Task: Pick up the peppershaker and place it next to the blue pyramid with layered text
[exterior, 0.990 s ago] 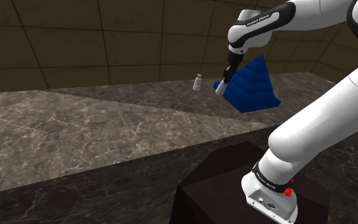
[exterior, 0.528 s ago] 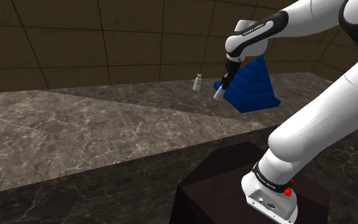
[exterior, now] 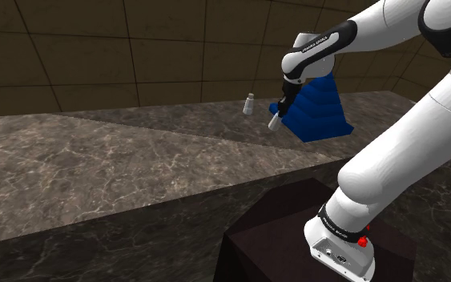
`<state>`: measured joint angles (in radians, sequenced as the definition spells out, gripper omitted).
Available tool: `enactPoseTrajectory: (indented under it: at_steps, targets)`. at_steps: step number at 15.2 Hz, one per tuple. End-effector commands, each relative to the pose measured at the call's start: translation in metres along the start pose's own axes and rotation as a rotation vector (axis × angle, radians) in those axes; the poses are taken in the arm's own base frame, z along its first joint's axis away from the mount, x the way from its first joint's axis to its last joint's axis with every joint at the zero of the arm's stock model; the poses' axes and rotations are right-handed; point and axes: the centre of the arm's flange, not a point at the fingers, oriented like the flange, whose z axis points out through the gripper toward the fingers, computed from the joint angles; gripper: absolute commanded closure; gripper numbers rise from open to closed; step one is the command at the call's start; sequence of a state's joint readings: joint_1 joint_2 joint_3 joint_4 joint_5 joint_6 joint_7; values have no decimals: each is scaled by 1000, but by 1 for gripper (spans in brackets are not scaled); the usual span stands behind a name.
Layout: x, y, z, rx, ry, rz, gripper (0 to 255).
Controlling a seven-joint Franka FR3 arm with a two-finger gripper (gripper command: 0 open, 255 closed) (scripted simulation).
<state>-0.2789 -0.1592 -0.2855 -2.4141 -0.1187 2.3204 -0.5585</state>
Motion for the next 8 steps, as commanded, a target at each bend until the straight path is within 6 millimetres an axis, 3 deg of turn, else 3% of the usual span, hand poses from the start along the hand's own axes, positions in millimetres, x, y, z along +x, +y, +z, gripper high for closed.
enactPoseTrajectory:
  at_steps: [1,4,5,8]
  targets:
    - [0,0,0,0,0,0,255]
    - [0,0,0,0,0,0,255]
    - [0,0,0,0,0,0,0]
    - [0,0,0,0,0,0,0]
